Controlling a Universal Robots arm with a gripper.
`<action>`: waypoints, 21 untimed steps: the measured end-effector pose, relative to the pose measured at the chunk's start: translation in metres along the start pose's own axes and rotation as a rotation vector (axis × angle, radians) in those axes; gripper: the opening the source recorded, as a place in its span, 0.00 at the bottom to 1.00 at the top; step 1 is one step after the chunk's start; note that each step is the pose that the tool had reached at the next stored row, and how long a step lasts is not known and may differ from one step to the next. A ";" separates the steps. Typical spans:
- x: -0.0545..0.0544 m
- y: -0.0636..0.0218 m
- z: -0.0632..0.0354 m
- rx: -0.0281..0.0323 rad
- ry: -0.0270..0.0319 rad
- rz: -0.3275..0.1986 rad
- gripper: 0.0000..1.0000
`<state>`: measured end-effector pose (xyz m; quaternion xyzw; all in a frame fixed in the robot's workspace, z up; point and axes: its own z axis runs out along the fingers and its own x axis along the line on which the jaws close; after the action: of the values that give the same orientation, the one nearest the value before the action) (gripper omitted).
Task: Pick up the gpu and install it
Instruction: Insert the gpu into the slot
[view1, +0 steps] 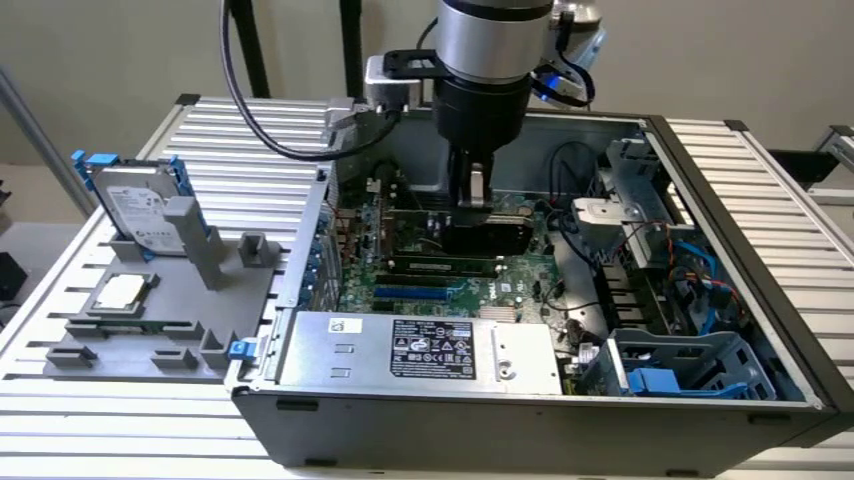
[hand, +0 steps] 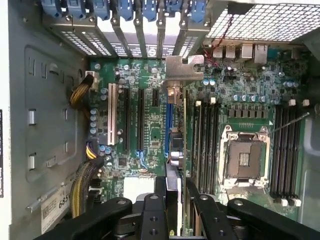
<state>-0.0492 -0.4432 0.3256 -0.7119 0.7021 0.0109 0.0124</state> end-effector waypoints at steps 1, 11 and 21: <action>0.000 0.0021 0.0018 0.0013 -0.0003 -0.003 0.00; 0.004 0.0283 0.0224 0.0075 -0.0003 0.010 0.00; 0.004 0.0441 0.0434 0.0090 0.0008 0.051 0.00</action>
<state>-0.0932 -0.4468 0.2820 -0.6936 0.7202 0.0078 0.0150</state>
